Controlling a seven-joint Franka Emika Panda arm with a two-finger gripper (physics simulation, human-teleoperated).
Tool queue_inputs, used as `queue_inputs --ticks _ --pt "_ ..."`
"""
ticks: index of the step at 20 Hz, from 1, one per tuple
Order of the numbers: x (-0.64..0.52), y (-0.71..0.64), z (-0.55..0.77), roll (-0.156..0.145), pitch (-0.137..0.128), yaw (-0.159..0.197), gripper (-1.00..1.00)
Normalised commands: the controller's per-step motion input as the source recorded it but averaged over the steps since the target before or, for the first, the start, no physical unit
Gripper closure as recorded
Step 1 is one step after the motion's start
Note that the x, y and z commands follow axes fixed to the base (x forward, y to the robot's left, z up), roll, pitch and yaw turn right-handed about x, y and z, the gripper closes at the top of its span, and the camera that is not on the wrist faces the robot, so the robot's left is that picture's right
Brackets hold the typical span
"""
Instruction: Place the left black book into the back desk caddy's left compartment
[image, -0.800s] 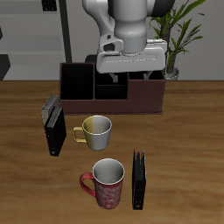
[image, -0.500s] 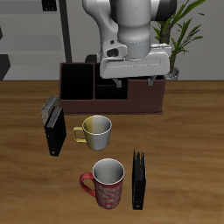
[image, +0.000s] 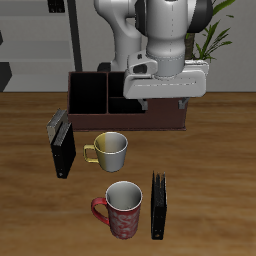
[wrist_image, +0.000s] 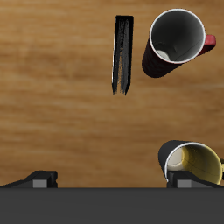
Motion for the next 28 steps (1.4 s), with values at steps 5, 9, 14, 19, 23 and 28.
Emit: queue_inputs --ticks 5,9,14,19,23,28 --pt "0.25 0.31 -0.06 0.082 0.008 -0.016 -1.00" --pt "0.18 0.11 0.06 0.070 -0.056 -0.030 -1.00" --pt "0.20 0.00 0.03 -0.018 -0.039 -0.012 -1.00" --pt "0.14 0.04 -0.09 -0.001 0.000 0.006 -1.00" --pt "0.19 -0.06 -0.12 -0.043 0.023 -0.016 -1.00" --pt "0.15 -0.05 -0.11 -0.026 0.023 0.009 -1.00"
